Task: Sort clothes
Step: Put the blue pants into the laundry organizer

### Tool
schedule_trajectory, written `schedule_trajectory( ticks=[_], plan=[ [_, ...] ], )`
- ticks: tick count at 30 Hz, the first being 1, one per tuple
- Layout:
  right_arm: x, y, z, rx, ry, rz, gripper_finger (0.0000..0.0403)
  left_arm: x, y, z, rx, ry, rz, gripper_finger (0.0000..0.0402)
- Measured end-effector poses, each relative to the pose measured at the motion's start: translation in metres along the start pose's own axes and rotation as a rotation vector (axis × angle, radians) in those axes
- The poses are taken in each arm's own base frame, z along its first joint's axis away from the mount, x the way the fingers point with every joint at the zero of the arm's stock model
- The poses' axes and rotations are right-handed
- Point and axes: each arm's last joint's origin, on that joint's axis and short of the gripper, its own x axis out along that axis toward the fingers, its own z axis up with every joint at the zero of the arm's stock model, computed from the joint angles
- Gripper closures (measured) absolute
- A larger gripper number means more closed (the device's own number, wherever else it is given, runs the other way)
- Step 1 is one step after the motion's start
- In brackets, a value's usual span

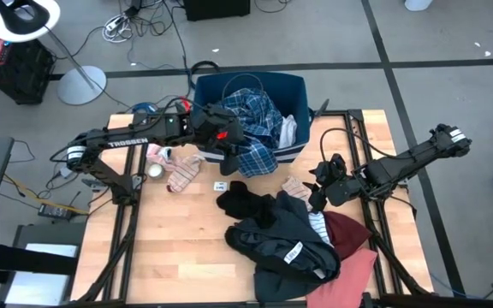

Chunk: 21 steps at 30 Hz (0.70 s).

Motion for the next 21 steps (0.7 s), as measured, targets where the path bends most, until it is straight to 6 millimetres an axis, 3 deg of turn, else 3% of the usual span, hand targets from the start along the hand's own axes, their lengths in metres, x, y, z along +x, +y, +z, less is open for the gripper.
schedule_trajectory(
  ticks=[13, 21],
  plan=[
    [0.0000, 0.0000, 0.0000, 0.002, 0.000, 0.001, 0.0186, 0.0032, -0.0005, -0.0079, -0.008, 0.047, 0.003, 0.0320],
    [0.0000, 0.0000, 0.0000, 0.002, 0.000, 0.001, 0.0186, 0.0030, 0.0011, -0.0089, -0.006, 0.059, 0.040, 0.0391]
  ],
)
